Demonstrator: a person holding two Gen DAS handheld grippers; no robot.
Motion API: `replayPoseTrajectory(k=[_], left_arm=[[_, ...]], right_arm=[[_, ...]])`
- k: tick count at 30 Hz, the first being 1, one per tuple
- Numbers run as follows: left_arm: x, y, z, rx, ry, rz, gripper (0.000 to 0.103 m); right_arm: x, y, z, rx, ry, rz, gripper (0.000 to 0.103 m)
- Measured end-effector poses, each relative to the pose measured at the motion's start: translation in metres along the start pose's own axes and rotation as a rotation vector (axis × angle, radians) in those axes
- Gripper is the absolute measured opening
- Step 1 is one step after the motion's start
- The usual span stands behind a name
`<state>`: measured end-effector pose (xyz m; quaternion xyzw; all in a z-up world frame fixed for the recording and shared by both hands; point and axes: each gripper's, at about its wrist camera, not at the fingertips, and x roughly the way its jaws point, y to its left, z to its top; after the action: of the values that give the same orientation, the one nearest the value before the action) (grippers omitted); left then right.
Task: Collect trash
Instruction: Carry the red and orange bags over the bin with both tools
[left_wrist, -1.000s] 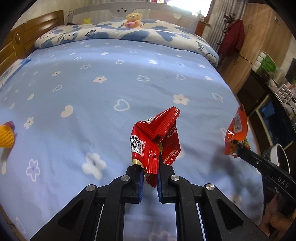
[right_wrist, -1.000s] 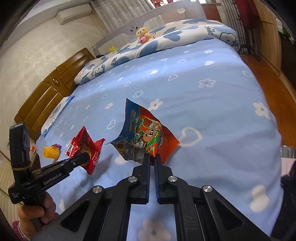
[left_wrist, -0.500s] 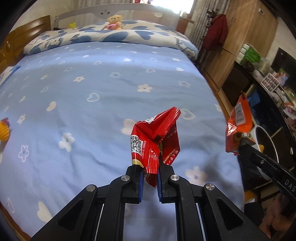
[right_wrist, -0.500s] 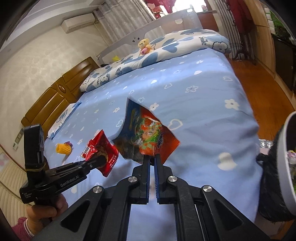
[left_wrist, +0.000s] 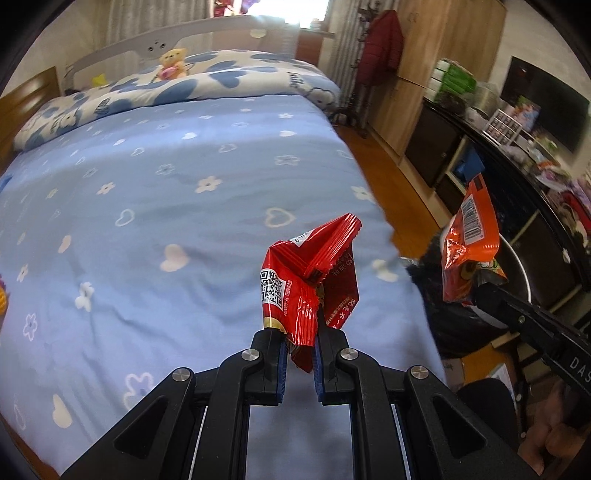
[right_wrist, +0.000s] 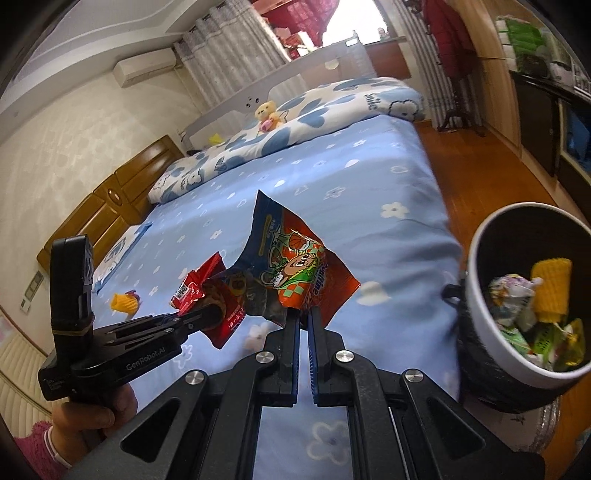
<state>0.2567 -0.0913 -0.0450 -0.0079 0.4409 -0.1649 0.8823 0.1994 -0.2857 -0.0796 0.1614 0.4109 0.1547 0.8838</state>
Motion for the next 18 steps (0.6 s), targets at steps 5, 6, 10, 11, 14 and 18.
replayPoseTrajectory(k=[5, 6, 10, 11, 14, 18], left_arm=[[0.003, -0.021, 0.002, 0.046, 0.01, -0.018, 0.01], [0.005, -0.026, 0.003, 0.054, 0.013, -0.023, 0.01], [0.008, -0.038, 0.007, 0.082, 0.018, -0.038, 0.01], [0.01, -0.041, 0.008, 0.089, 0.018, -0.04, 0.01], [0.013, -0.05, 0.01, 0.106, 0.02, -0.048, 0.01], [0.015, -0.06, 0.011, 0.124, 0.022, -0.058, 0.01]], right_arm=[[-0.019, -0.018, -0.003, 0.028, -0.026, -0.027, 0.004], [-0.023, -0.022, -0.003, 0.035, -0.03, -0.033, 0.004], [-0.036, -0.038, -0.006, 0.059, -0.045, -0.06, 0.004], [-0.038, -0.041, -0.006, 0.063, -0.047, -0.066, 0.004], [-0.048, -0.051, -0.008, 0.077, -0.057, -0.083, 0.004], [-0.061, -0.065, -0.01, 0.1, -0.073, -0.105, 0.004]])
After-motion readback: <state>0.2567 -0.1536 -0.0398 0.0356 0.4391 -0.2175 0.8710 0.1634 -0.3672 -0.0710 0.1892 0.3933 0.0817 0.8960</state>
